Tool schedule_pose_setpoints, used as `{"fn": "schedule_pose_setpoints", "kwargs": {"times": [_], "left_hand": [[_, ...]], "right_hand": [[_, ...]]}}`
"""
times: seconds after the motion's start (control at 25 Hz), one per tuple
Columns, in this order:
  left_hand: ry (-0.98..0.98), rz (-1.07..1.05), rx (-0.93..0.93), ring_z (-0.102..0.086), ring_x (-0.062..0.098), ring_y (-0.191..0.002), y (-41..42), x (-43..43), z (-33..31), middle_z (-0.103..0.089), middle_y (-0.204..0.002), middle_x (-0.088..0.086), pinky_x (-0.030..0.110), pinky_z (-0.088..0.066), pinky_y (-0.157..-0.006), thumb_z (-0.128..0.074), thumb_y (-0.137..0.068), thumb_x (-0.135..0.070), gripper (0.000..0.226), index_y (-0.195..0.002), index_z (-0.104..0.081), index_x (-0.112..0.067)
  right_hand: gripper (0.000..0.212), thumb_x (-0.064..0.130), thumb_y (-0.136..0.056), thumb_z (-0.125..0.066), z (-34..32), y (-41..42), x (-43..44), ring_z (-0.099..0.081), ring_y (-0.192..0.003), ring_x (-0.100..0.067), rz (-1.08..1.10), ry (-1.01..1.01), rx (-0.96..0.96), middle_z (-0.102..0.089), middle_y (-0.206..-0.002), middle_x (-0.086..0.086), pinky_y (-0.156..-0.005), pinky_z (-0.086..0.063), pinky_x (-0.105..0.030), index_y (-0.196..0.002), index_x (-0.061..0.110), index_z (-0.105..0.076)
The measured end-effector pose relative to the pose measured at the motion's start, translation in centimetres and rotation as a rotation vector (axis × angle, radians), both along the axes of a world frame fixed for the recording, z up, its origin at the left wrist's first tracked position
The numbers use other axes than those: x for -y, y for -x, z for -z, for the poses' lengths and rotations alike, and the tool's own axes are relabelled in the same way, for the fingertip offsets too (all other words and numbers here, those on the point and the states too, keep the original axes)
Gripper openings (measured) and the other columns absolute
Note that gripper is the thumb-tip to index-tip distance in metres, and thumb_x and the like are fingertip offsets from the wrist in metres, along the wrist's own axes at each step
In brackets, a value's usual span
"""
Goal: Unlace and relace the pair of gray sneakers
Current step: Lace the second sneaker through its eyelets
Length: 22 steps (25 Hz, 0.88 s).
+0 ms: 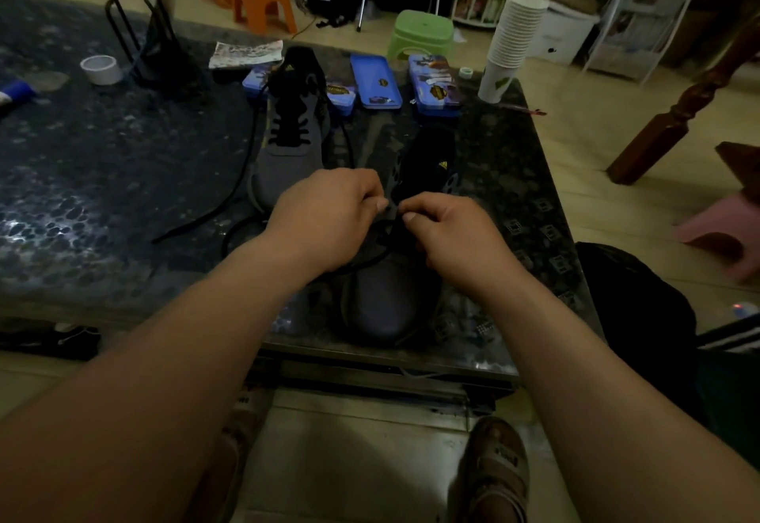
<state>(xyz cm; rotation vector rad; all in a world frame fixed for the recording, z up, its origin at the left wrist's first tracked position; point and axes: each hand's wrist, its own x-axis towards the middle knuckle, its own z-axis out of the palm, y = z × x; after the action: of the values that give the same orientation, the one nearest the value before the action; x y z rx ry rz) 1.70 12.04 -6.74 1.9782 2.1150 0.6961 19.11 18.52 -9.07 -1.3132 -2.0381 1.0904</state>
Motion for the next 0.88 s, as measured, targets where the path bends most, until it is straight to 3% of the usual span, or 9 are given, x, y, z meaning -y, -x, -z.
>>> {"fn": "schedule_pose_setpoints", "kwargs": {"times": [0.12,0.28,0.4,0.48,0.56,0.68,0.88], "left_hand": [[0.021,0.001,0.017,-0.058,0.02,-0.074,-0.2,-0.4,0.5,-0.056,-0.072,-0.01,0.037,-0.048,-0.062,-0.057,-0.102,-0.038,0.015,-0.088,-0.059,-0.034],[0.085,-0.025,0.234,-0.063,0.015,-0.078,0.0,-0.6,0.9,-0.065,-0.079,-0.008,0.035,-0.049,-0.065,-0.064,-0.101,-0.036,0.016,-0.086,-0.065,-0.03],[0.112,-0.059,0.333,-0.066,0.017,-0.077,0.1,-0.5,0.8,-0.069,-0.081,-0.003,0.035,-0.052,-0.065,-0.064,-0.101,-0.037,0.017,-0.087,-0.066,-0.028],[0.149,-0.049,0.378,-0.063,0.016,-0.07,0.1,-0.4,0.8,-0.067,-0.08,-0.004,0.032,-0.045,-0.058,-0.062,-0.101,-0.039,0.015,-0.092,-0.064,-0.027],[0.207,-0.018,0.415,-0.061,0.012,-0.071,0.0,-0.2,0.9,-0.066,-0.083,-0.005,0.031,-0.044,-0.06,-0.064,-0.098,-0.041,0.016,-0.102,-0.06,-0.026],[0.233,-0.034,0.378,-0.064,0.013,-0.083,-0.6,0.1,1.3,-0.067,-0.091,-0.006,0.036,-0.054,-0.074,-0.068,-0.09,-0.043,0.026,-0.106,-0.055,-0.027],[0.198,-0.11,0.28,-0.063,0.018,-0.084,-1.1,0.0,1.3,-0.066,-0.09,-0.005,0.04,-0.054,-0.075,-0.062,-0.083,-0.05,0.029,-0.099,-0.057,-0.027]], "right_hand": [[0.019,0.022,-0.099,-0.064,0.5,0.6,-0.3,-0.052,-0.062,0.003,0.006,-0.036,0.018,-0.058,-0.063,0.02,-0.064,-0.04,-0.022,-0.112,0.024,-0.078],[0.014,0.027,-0.097,-0.067,0.5,0.8,-0.9,-0.051,-0.059,0.0,-0.014,-0.033,0.064,-0.056,-0.053,0.021,-0.063,-0.042,-0.027,-0.104,0.024,-0.079],[0.01,0.03,-0.098,-0.067,0.3,1.0,-0.7,-0.058,-0.065,-0.008,-0.002,-0.081,0.092,-0.059,-0.061,0.015,-0.065,-0.048,-0.032,-0.096,0.027,-0.076],[0.011,0.03,-0.098,-0.066,0.4,1.1,-0.4,-0.059,-0.066,-0.011,0.014,-0.108,0.091,-0.06,-0.063,0.013,-0.065,-0.049,-0.031,-0.089,0.03,-0.072],[0.016,0.029,-0.097,-0.065,0.6,1.1,-0.3,-0.057,-0.062,-0.01,0.03,-0.079,0.046,-0.059,-0.058,0.017,-0.064,-0.049,-0.032,-0.083,0.034,-0.069],[0.016,0.027,-0.096,-0.066,0.5,1.1,-0.3,-0.058,-0.062,-0.011,0.035,-0.064,0.022,-0.059,-0.058,0.016,-0.065,-0.054,-0.038,-0.083,0.031,-0.071],[0.013,0.023,-0.098,-0.064,-1.1,0.1,0.9,-0.065,-0.058,-0.012,0.074,-0.129,-0.012,-0.066,-0.067,0.005,-0.058,-0.053,-0.031,-0.088,0.023,-0.073]]}}
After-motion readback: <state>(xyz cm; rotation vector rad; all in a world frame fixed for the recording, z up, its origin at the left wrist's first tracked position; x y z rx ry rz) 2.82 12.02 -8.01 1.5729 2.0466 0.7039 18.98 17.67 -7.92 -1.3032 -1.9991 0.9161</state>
